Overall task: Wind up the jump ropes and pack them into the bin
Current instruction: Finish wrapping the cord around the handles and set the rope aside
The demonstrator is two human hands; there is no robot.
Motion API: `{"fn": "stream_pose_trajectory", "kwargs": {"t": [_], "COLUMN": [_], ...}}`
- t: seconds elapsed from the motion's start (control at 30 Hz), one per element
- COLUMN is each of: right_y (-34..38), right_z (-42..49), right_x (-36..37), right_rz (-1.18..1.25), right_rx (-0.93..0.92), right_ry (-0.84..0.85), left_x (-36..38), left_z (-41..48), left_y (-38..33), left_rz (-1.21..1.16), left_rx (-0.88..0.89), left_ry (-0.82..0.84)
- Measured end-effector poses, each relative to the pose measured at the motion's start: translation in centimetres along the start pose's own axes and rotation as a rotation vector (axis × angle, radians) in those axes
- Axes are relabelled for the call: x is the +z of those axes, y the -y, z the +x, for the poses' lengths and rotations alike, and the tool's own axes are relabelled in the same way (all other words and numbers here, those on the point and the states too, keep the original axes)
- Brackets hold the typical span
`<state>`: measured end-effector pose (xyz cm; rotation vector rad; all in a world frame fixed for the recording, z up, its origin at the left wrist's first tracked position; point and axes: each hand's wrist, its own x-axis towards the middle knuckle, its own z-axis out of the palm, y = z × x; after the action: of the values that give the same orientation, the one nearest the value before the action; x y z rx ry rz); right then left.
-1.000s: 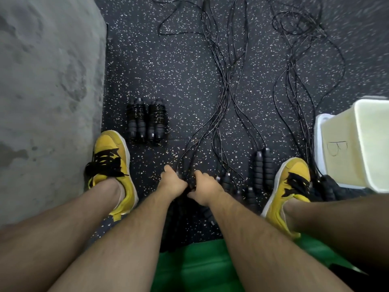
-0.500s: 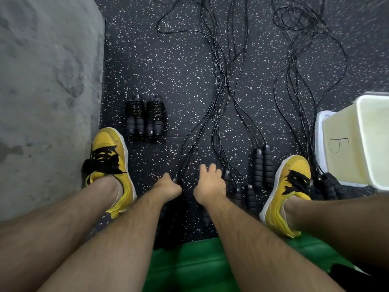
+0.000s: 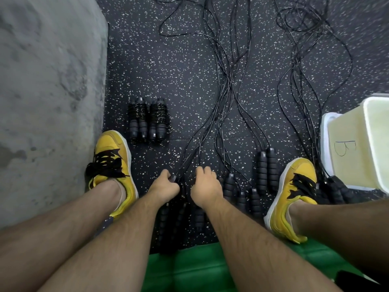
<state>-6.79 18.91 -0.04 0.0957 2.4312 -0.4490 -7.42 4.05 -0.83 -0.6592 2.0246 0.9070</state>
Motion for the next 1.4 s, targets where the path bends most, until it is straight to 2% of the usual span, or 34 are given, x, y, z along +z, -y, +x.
{"fn": "stream_pose_trajectory", "kwargs": {"t": [0.13,0.23,0.3,0.43,0.53,0.63,0.73,0.87,1.0,1.1,1.23,1.4], "right_y": [-0.2,-0.5,-0.7,-0.7,-0.4,-0.2,-0.1,-0.7,-1.3,-2.1,-3.2,-3.7], "right_z": [0.7,1.0,1.3,2.2,2.6,2.8,2.6,2.8,2.3,1.0,-1.3,-5.1], "right_x": [0.0,-0.4,-0.6,-0.7,-0.5,-0.8,-2.0,-3.9,-6.9,-9.1,-11.3,-16.9], "right_rz": [0.189,0.533,0.679,0.791,0.817,0.897,0.957,0.890,0.949,0.911,0.828,0.602], "right_rx": [0.169,0.336,0.402,0.401,0.345,0.333,0.317,0.259,0.234,0.158,0.036,-0.114], "right_ry": [0.058,0.045,0.021,0.015,0.012,-0.038,-0.063,-0.126,-0.106,-0.132,-0.097,-0.011], "left_x": [-0.4,0.5,1.7,3.2,3.0,2.6,2.3,2.1,1.9,1.0,-0.6,-1.6], "left_z": [-0.5,-0.9,-0.7,-0.6,-0.8,-0.6,-0.7,-1.6,-2.7,-3.4,-5.0,-9.8], "left_y": [-1.4,-2.0,-2.2,-2.4,-2.9,-3.7,-5.1,-7.7,-10.3,-13.1,-17.6,-21.9], "left_rz": [-0.153,-0.180,-0.154,-0.052,-0.076,-0.175,-0.147,-0.163,-0.448,-0.678,-0.538,-0.442], "left_rx": [0.049,0.099,0.127,0.190,0.178,0.120,0.112,0.136,0.062,0.090,0.244,0.284], "left_ry": [0.146,0.268,0.293,0.158,0.187,0.147,0.150,0.163,0.036,0.062,0.106,0.083]}}
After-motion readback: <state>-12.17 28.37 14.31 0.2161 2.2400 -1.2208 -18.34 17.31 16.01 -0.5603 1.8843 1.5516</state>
